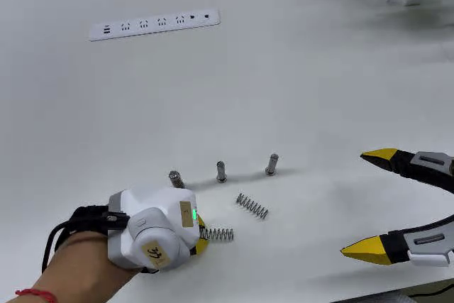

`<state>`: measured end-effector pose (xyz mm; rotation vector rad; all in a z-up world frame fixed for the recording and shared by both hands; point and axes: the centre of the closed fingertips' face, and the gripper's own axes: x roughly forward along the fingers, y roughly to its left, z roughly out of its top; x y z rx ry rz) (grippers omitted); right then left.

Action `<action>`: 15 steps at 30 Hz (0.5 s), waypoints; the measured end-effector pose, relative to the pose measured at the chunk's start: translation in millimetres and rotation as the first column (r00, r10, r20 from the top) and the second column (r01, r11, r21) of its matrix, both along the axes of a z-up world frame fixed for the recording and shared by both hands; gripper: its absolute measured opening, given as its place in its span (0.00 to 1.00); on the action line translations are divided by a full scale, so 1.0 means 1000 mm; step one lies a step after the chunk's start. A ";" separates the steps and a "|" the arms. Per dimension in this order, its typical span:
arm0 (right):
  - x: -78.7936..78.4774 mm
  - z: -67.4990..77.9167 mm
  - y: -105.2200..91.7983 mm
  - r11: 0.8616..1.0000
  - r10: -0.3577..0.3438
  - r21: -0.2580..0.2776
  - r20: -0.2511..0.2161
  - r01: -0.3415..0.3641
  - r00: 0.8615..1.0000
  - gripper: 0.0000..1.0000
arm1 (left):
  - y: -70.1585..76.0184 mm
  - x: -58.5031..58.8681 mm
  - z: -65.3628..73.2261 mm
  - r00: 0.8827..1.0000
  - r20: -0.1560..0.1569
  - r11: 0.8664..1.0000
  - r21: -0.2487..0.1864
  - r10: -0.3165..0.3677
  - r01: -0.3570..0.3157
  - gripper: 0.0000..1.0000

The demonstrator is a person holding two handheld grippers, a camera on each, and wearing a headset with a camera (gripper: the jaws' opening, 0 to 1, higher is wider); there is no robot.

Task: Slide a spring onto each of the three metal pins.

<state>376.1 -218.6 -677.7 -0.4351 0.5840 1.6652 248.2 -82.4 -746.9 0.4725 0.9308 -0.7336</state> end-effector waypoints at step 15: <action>-0.010 0.028 0.015 0.999 0.020 0.036 0.007 -0.020 1.000 0.90 | -0.006 0.004 0.044 0.985 0.103 0.981 -0.147 0.139 -0.123 0.11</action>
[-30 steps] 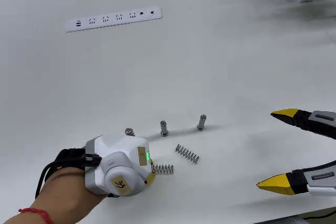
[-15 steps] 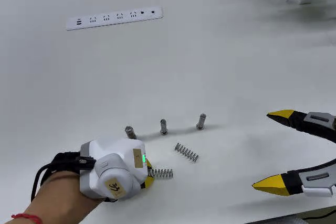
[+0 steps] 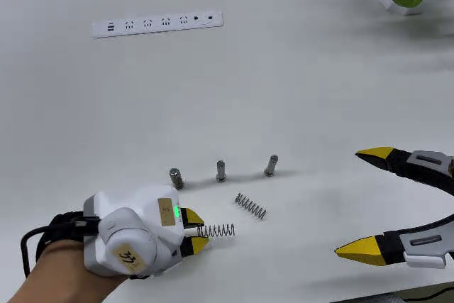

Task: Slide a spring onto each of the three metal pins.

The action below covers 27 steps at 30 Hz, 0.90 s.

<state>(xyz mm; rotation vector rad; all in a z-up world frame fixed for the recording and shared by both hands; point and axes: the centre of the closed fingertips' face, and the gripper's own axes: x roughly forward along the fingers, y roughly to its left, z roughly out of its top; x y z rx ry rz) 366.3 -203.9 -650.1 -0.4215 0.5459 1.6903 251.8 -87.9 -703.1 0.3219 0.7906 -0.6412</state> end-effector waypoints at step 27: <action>-0.057 0.089 0.095 0.940 -0.091 0.271 -0.382 0.205 0.920 0.40 | -0.003 0.032 0.110 0.929 0.236 0.913 -0.362 0.284 -0.187 0.11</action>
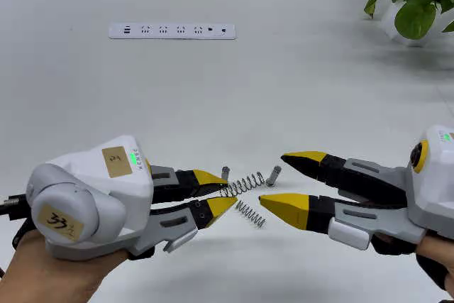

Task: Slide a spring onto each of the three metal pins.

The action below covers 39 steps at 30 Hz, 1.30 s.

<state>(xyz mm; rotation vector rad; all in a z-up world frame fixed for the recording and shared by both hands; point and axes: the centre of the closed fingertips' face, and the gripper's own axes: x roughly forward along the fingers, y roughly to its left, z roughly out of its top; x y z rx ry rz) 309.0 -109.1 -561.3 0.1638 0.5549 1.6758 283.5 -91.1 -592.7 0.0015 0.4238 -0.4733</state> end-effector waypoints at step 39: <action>-0.010 0.010 0.016 1.000 0.017 -0.009 -0.001 -0.017 1.000 0.11 | -0.018 0.008 0.014 0.999 0.041 0.999 -0.040 -0.020 0.022 0.11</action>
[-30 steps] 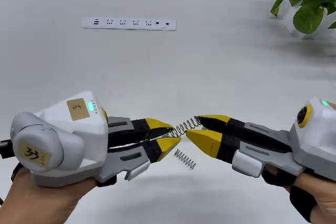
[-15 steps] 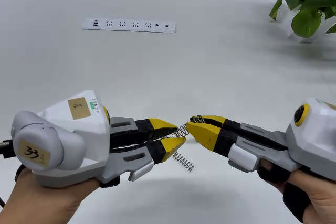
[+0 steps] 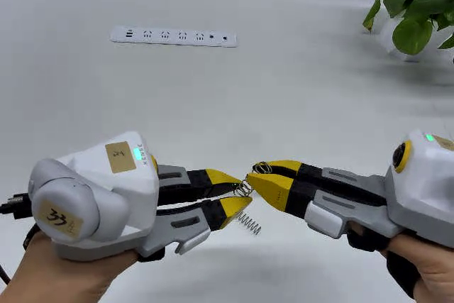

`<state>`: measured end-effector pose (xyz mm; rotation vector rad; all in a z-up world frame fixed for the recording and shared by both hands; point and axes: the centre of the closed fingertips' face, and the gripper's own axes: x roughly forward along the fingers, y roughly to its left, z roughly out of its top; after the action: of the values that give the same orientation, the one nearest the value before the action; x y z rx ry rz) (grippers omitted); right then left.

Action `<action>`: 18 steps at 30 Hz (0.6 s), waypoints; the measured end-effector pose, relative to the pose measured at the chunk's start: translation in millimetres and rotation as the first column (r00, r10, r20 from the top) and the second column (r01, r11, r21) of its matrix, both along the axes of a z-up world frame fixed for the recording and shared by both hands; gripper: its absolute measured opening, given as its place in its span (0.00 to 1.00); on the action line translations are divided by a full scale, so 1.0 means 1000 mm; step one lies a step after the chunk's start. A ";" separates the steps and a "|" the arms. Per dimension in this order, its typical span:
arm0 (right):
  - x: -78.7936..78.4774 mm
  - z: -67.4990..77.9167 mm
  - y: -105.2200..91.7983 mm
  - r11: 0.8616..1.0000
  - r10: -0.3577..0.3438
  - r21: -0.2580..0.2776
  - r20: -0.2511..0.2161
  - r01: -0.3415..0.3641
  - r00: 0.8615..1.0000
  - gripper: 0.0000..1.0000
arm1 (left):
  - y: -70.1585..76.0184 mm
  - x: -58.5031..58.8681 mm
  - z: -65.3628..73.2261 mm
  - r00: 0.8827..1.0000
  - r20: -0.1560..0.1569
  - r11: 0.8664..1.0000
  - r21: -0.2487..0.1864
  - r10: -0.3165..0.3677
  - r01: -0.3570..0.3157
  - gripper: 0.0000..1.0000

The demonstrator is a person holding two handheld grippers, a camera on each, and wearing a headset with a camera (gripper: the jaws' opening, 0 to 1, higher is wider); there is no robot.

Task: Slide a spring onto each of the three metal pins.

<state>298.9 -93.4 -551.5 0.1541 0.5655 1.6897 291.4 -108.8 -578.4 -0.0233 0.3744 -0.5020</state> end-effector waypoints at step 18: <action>-0.007 -0.004 0.000 0.994 0.093 -0.066 0.157 -0.084 0.983 0.11 | 0.000 -0.003 -0.007 1.000 -0.009 0.999 0.037 -0.024 0.025 0.10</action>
<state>291.7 -93.5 -555.2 -0.0495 0.5073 1.7515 288.6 -108.8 -585.6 0.0153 0.3929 -0.5192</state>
